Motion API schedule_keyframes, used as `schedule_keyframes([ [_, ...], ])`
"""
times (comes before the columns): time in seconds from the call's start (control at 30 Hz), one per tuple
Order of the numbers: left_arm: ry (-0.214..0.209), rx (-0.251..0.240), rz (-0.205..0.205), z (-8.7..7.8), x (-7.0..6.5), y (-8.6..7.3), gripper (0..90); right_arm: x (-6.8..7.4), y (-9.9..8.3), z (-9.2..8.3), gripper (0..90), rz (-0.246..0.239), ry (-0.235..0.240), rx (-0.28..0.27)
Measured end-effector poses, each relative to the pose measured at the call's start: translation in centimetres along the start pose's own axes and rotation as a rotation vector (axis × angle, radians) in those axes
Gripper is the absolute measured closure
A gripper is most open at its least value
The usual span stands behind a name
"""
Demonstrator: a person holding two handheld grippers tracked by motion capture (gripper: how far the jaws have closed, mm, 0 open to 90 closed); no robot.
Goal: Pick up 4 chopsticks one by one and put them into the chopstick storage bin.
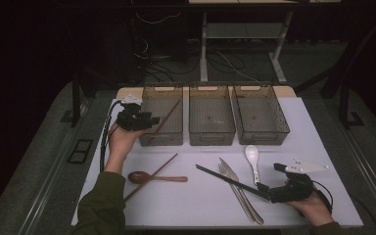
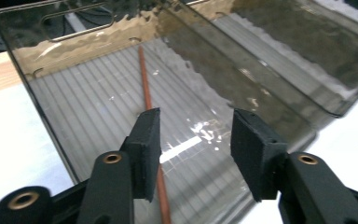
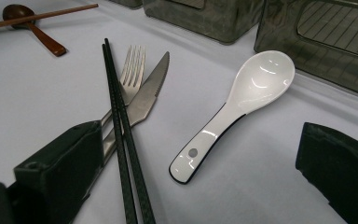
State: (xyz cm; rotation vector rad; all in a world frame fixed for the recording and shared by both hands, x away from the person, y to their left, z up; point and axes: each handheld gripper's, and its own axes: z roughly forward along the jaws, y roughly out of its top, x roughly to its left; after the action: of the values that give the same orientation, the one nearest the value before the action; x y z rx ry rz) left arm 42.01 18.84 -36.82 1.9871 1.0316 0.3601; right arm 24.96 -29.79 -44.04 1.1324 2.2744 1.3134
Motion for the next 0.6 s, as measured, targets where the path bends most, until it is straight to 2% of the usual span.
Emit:
schedule_keyframes([
  [0.1, -0.002, -0.007, 0.023, -0.5, -0.5, -0.1, 47.9, 0.0, 0.0, 0.0, 0.5, -0.001, 0.001, 0.001],
  [0.4, -0.044, -0.034, 0.042, -2.1, -2.0, -0.6, 39.3, 0.0, 0.0, 0.0, 0.5, 0.002, 0.000, 0.001],
  [0.6, -0.058, -0.028, 0.066, -3.0, -3.0, -1.5, 35.3, 0.2, 0.0, 0.0, 0.5, 0.003, -0.002, 0.002],
])
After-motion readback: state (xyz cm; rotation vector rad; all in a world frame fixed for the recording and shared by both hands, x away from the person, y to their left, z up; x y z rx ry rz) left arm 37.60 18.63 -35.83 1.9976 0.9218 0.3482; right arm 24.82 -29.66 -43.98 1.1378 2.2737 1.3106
